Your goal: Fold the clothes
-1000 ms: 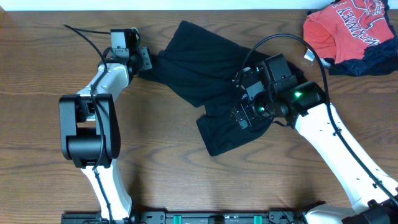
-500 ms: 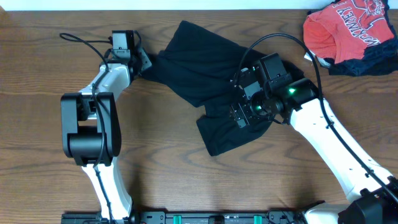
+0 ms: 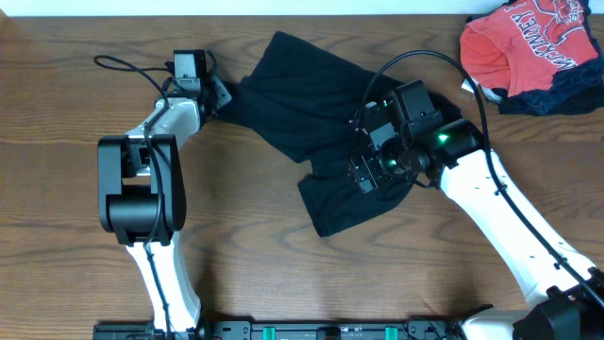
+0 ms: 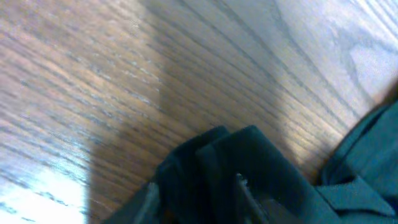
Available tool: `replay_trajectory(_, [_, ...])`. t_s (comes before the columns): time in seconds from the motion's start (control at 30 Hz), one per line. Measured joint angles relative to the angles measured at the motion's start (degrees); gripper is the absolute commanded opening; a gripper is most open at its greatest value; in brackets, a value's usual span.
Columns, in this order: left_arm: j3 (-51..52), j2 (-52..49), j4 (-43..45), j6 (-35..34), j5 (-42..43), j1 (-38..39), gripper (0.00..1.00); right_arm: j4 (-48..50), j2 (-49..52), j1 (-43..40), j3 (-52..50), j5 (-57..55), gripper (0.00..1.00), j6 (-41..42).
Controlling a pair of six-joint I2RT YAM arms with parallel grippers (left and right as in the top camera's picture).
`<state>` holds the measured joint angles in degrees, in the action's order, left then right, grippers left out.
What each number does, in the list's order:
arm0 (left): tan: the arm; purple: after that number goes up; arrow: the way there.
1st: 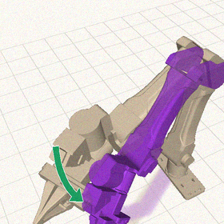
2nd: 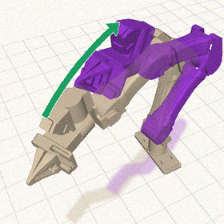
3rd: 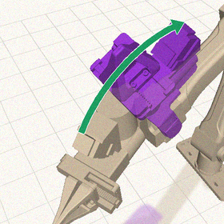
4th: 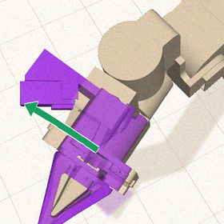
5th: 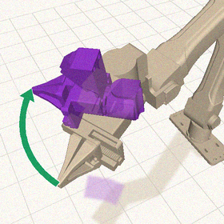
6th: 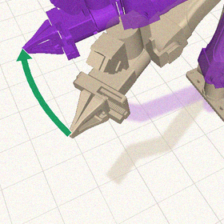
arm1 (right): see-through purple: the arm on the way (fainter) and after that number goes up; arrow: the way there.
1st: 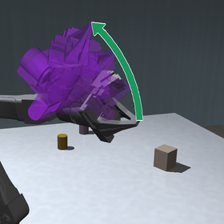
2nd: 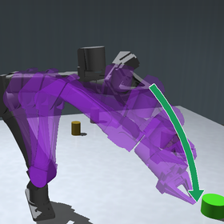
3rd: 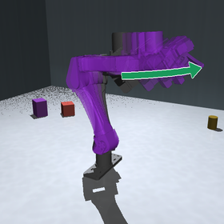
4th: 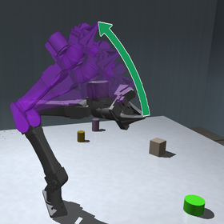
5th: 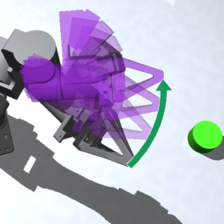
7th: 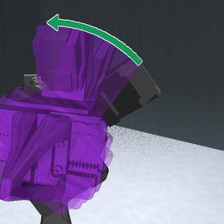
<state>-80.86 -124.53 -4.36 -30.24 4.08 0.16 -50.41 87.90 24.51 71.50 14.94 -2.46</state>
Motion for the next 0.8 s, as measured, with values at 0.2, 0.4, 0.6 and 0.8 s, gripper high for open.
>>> replay_trajectory(0.2, [-0.6,-1.0,0.9,-0.9,-0.2,0.5,0.06,0.1,0.0,0.0,0.0,0.0,0.8,0.0])
replay_trajectory(0.4, [-0.8,-1.2,0.4,0.1,-0.2,0.6,0.06,0.1,0.0,0.0,0.0,0.1,0.79,0.1])
replay_trajectory(0.6, [-0.7,2.3,-6.4,4.0,-0.2,0.0,0.06,-0.7,0.0,0.0,0.0,2.1,0.8,0.6])
replay_trajectory(0.8, [-0.4,14.9,-13.9,6.6,0.0,-1.5,0.06,-3.5,0.1,2.0,0.0,3.1,0.81,-0.8])
